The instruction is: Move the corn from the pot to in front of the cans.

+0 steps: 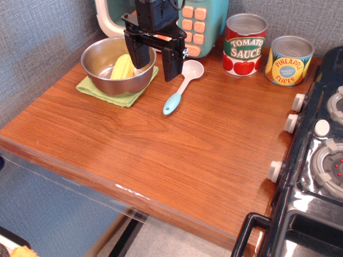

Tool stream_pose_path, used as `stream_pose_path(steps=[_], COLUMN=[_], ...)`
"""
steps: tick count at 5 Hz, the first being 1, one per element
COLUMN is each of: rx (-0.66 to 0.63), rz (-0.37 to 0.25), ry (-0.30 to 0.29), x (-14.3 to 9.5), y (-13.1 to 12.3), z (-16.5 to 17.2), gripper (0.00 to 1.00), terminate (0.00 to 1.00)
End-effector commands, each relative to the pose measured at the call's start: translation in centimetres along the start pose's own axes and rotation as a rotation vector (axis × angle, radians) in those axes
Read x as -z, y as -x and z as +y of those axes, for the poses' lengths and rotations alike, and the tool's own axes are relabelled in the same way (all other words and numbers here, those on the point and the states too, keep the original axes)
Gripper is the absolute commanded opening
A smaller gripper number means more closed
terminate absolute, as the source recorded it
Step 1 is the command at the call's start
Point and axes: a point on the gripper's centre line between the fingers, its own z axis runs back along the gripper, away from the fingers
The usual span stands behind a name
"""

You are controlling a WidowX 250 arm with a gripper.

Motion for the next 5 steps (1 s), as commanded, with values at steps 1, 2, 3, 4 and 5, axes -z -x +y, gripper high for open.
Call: stream_pose_path(steps=[1, 2, 3, 4, 5], rx=[0.000, -0.074, -0.155, -0.222, -0.289], rz=[0.000, -0.024, -0.025, -0.010, 0.042], ry=[0.000, -0.057, -0.094, -0.132, -0.140], x=[0.0, -1.0, -1.2, -1.2, 0.8], y=[0.0, -0.6, -0.3, 0.2, 0.7], z=[0.0, 3.1, 6.0, 8.3, 9.8], gripper=[1.00, 1.00, 1.00, 1.00, 1.00], terminate=[0.00, 0.00, 0.00, 0.00, 0.00])
